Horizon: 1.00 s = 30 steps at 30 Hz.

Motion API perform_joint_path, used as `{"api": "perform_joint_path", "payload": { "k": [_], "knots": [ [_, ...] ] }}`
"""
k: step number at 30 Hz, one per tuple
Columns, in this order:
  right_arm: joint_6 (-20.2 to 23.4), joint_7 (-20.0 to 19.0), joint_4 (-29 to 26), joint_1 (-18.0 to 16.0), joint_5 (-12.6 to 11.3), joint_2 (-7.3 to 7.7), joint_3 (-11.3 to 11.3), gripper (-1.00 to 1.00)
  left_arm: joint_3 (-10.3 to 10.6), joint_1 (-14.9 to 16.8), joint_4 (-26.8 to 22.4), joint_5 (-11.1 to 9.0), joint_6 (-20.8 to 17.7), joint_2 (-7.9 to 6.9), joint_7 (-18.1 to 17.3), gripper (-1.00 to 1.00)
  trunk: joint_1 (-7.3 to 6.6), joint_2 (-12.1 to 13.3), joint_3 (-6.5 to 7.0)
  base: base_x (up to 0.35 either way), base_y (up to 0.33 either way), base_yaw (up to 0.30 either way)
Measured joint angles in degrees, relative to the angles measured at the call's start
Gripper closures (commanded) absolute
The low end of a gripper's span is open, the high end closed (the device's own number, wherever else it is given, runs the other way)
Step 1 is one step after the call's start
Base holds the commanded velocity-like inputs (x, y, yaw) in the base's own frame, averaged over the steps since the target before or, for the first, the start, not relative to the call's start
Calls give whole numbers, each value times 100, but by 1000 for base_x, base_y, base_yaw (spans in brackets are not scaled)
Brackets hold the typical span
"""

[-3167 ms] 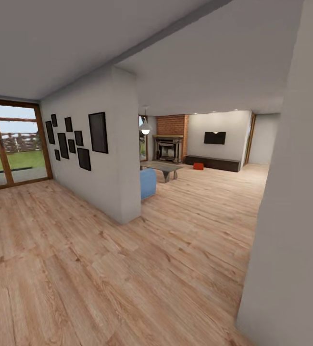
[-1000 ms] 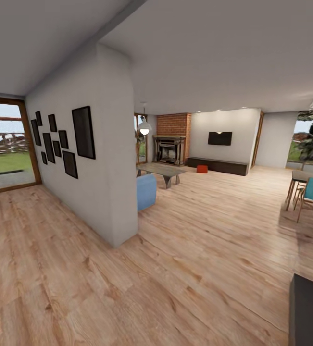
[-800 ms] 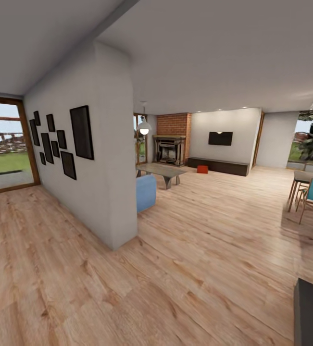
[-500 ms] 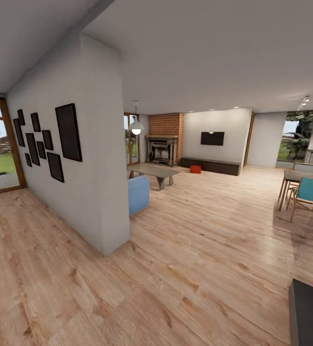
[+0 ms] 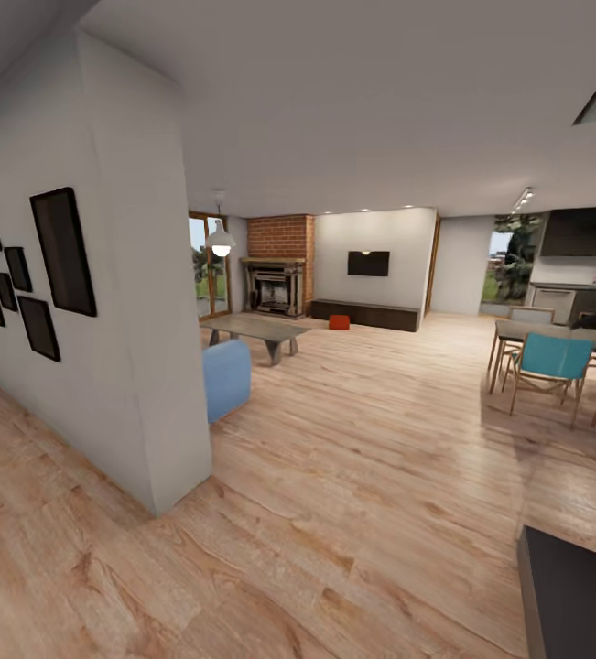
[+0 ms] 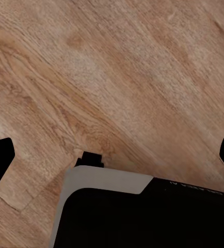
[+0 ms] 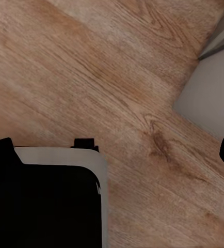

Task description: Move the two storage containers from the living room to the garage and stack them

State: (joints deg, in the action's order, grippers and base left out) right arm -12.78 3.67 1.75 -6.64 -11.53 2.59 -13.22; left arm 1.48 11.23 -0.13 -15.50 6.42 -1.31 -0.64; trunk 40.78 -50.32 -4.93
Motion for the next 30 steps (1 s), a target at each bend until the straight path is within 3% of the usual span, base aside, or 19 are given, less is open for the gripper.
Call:
{"api": "perform_joint_path", "payload": {
  "k": [30],
  "knots": [
    [-1, 0, 0, 2, 9, -2, 0, -100, -2, 3, 0, 0, 9, 0, 0, -100, 0, 0, 0, 323, 0, -241]
  ]
}}
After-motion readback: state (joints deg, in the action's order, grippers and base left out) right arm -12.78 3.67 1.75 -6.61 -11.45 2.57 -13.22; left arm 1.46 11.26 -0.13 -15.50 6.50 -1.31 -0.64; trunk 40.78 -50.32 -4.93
